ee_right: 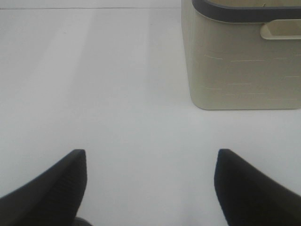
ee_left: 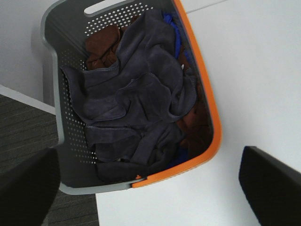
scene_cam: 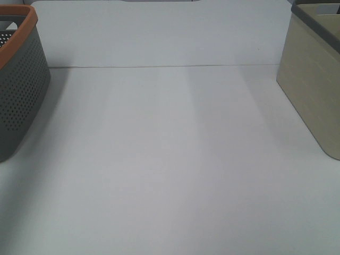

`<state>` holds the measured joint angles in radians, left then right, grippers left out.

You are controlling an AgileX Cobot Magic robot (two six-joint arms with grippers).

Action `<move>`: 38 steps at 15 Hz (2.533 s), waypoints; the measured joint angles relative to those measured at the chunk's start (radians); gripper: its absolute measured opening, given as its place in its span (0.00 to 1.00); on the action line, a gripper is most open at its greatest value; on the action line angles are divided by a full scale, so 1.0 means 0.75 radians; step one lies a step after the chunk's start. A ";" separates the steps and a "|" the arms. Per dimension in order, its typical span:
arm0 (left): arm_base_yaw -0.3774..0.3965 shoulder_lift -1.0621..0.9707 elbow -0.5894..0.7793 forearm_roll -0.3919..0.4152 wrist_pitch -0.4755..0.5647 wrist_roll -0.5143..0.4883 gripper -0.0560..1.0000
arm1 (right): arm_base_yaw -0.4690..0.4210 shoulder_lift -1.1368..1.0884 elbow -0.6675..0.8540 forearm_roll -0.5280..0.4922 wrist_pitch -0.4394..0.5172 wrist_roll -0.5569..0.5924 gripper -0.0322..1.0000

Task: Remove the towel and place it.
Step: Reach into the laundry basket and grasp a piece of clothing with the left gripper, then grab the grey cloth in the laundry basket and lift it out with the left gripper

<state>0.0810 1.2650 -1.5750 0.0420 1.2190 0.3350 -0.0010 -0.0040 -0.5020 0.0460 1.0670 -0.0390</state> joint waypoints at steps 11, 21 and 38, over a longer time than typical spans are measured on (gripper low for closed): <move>0.255 0.511 -0.011 0.036 -0.301 0.577 0.98 | 0.000 0.000 0.000 0.000 0.000 0.000 0.76; 0.217 1.057 -0.011 0.060 -0.864 0.903 0.98 | 0.000 0.000 0.000 0.000 0.000 0.000 0.76; 0.147 1.180 -0.011 0.059 -0.913 1.076 0.29 | 0.000 0.000 0.000 0.000 0.000 0.000 0.76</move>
<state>0.1910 2.1500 -1.5830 0.0860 0.5340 1.1420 -0.0010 -0.0040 -0.5020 0.0460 1.0670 -0.0390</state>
